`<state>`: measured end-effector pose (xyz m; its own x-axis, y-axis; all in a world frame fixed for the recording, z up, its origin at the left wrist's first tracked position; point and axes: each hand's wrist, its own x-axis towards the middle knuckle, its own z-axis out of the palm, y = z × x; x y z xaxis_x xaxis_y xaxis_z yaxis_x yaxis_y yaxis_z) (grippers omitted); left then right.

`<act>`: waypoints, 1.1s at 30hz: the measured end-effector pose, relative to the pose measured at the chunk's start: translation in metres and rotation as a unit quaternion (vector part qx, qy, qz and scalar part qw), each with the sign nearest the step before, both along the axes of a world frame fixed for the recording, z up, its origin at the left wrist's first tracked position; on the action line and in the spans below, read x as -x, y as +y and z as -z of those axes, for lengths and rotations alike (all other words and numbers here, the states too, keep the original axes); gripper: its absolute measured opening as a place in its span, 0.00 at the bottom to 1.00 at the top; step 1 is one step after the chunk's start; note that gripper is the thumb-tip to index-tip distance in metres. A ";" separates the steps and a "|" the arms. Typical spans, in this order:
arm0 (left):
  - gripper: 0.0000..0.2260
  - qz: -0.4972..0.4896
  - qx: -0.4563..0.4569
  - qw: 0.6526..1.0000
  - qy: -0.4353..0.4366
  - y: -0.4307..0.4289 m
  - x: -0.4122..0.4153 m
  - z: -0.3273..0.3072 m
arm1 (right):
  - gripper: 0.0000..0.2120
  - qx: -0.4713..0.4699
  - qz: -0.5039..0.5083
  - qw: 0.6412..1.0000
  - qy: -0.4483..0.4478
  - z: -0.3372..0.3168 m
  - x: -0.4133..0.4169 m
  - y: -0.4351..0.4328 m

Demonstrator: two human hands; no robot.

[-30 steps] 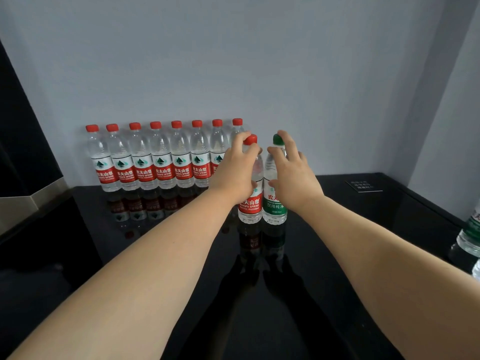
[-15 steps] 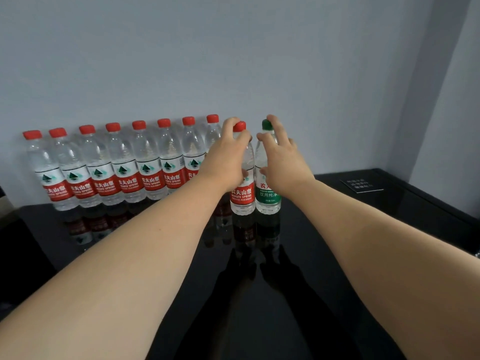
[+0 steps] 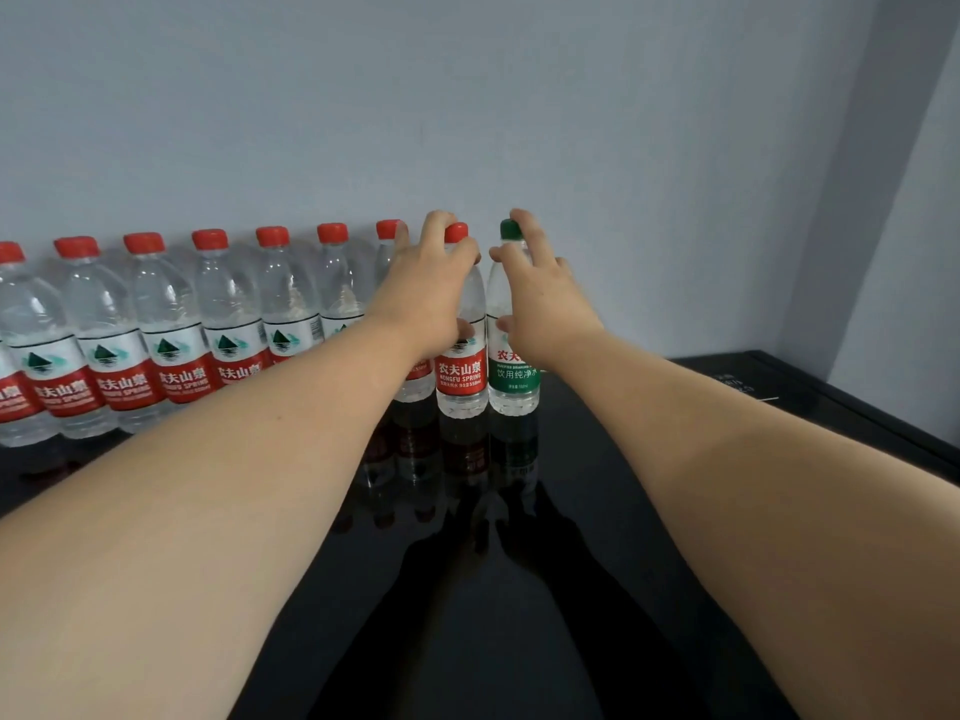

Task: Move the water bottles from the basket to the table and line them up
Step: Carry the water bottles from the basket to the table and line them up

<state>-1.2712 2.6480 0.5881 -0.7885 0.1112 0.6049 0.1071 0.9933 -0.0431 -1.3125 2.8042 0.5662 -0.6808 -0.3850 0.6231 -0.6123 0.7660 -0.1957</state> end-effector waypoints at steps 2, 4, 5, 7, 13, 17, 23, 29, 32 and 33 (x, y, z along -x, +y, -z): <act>0.34 -0.004 0.002 1.000 -0.002 -0.003 0.008 0.000 | 0.37 -0.004 -0.003 1.000 0.000 0.000 0.008 -0.001; 0.34 -0.013 0.009 1.000 0.000 -0.005 0.014 0.001 | 0.36 -0.006 -0.004 1.000 0.000 0.000 0.014 -0.003; 0.35 -0.016 0.012 1.000 -0.001 -0.005 0.017 0.001 | 0.36 -0.006 -0.005 1.000 0.000 0.000 0.017 -0.003; 0.35 -0.019 0.015 1.000 -0.002 -0.006 0.021 0.001 | 0.35 -0.006 -0.008 1.000 0.002 0.001 0.023 -0.004; 0.35 -0.028 0.028 0.999 -0.008 -0.007 0.028 -0.002 | 0.36 -0.009 -0.011 1.000 0.006 0.003 0.036 -0.008; 0.35 -0.033 0.043 0.999 -0.001 -0.008 0.029 -0.003 | 0.36 -0.012 -0.013 1.000 0.012 0.003 0.042 -0.011; 0.35 -0.037 0.076 0.996 0.011 -0.010 0.033 -0.002 | 0.36 -0.015 -0.014 1.000 0.017 0.004 0.052 -0.016; 0.34 -0.043 0.077 0.996 0.016 -0.009 0.036 0.000 | 0.35 -0.013 -0.018 1.000 0.012 0.005 0.058 -0.019; 0.33 -0.043 0.071 0.996 0.023 -0.010 0.038 0.001 | 0.36 -0.014 -0.019 1.000 0.011 0.004 0.061 -0.018; 0.33 -0.044 0.069 0.996 0.022 -0.011 0.038 0.001 | 0.36 -0.015 -0.021 1.000 0.010 0.004 0.062 -0.017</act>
